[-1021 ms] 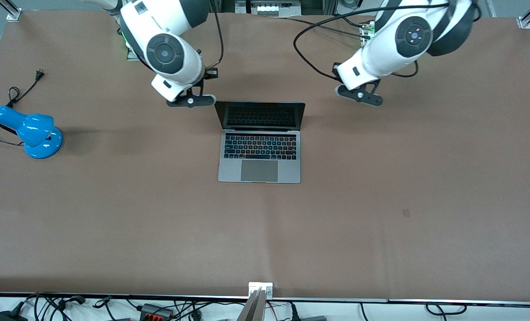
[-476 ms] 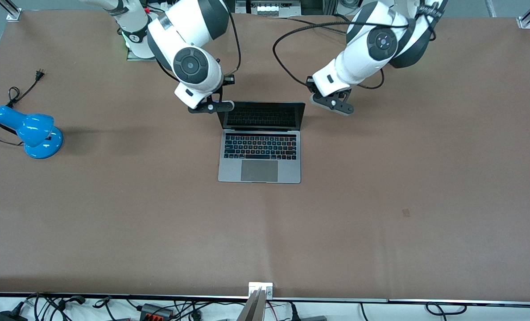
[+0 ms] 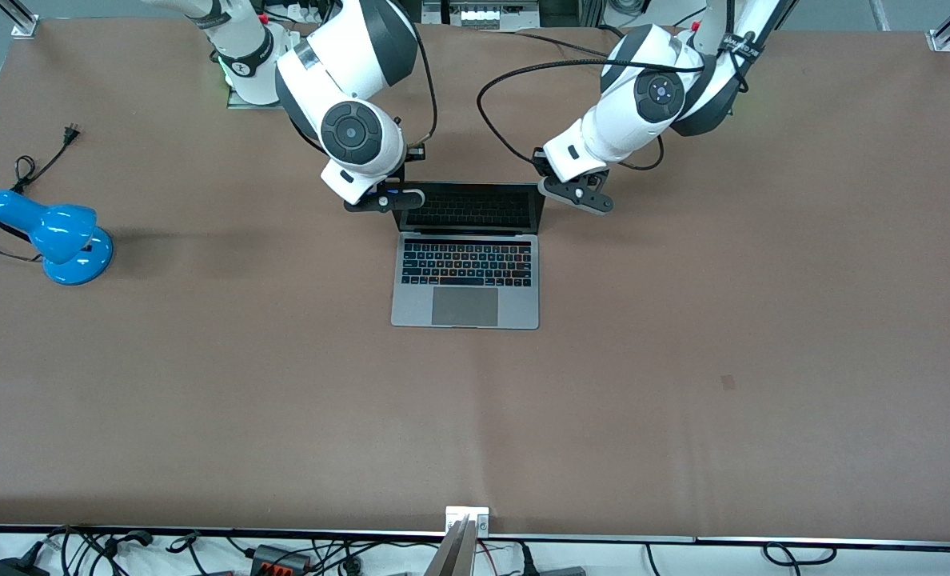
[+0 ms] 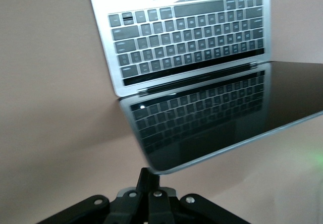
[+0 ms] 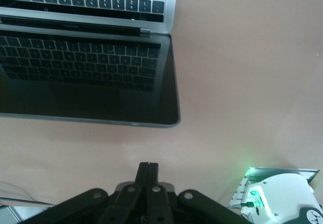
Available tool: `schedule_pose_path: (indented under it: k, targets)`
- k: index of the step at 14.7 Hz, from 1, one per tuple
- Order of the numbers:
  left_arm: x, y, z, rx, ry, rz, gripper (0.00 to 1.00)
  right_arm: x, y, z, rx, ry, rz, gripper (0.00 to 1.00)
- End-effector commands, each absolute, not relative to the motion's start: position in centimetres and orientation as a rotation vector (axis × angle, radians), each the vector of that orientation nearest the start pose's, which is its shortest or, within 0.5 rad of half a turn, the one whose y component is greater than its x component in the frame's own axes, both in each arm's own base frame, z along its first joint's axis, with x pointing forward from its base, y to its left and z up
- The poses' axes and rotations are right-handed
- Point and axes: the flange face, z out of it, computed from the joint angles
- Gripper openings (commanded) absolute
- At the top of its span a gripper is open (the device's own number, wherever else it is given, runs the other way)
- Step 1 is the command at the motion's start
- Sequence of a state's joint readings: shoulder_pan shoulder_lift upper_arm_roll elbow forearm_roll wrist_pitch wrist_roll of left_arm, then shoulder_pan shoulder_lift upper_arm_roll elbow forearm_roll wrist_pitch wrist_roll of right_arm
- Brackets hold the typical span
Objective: Close laptop with both arms from behind
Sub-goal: 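Push the screen's back with the left gripper while the right gripper pushes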
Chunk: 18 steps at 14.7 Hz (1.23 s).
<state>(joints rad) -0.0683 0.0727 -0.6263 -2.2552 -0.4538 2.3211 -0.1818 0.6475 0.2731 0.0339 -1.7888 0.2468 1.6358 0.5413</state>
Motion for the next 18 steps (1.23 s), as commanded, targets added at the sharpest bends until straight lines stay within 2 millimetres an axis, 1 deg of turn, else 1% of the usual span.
schedule_pose_path:
  k: [1, 3, 4, 5, 6, 7, 9, 11, 12, 14, 15, 17, 18]
  targets:
    - [39.9, -35.3, 33.4, -3.486, 0.324, 0.262, 0.01, 43.6, 37.9, 38.0, -3.072, -0.078, 0.796, 0.0]
    - [40.6, -35.5, 33.0, -3.511, 0.304, 0.188, 0.01, 44.2, 37.9, 37.9, -3.069, -0.075, 0.773, 0.0]
    - [40.7, -35.5, 32.9, -3.514, 0.31, 0.179, 0.01, 44.7, 38.1, 37.7, -3.065, -0.08, 0.752, 0.0]
    - [41.2, -35.0, 33.2, -3.518, 0.308, 0.163, 0.01, 45.6, 38.4, 37.7, -3.061, -0.071, 0.719, 0.0]
    - [41.5, -34.8, 33.4, -3.52, 0.312, 0.154, 0.01, 46.5, 38.4, 37.2, -3.057, -0.062, 0.709, 0.0]
    - [41.5, -34.8, 33.4, -3.519, 0.326, 0.151, 0.01, 46.9, 38.7, 36.6, -3.057, -0.059, 0.707, 0.0]
    - [41.8, -34.6, 33.5, -3.521, 0.327, 0.137, 0.01, 46.9, 39.5, 35.5, -3.055, -0.064, 0.692, 0.0]
    - [41.9, -34.6, 33.5, -3.519, 0.331, 0.128, 0.01, 47.4, 39.6, 34.8, -3.054, -0.053, 0.673, 0.0]
    - [41.9, -34.6, 33.5, -3.517, 0.336, 0.124, 0.01, 47.8, 39.5, 34.0, -3.053, -0.042, 0.665, 0.0]
    - [42.1, -34.7, 33.5, -3.524, 0.346, 0.093, 0.01, 48.6, 40.0, 33.7, -3.053, -0.043, 0.639, 0.0]
    - [42.4, -34.6, 33.5, -3.533, 0.335, 0.045, 0.01, 49.1, 40.1, 33.6, -3.051, -0.039, 0.633, 0.0]
    - [42.9, -34.6, 33.3, -3.544, 0.324, 0.018, 0.01, 50.0, 40.4, 33.8, -3.047, -0.041, 0.615, 0.0]
    - [43.3, -34.6, 33.4, -3.551, 0.314, -0.011, 0.01, 50.5, 40.2, 33.6, -3.049, -0.034, 0.611, 0.0]
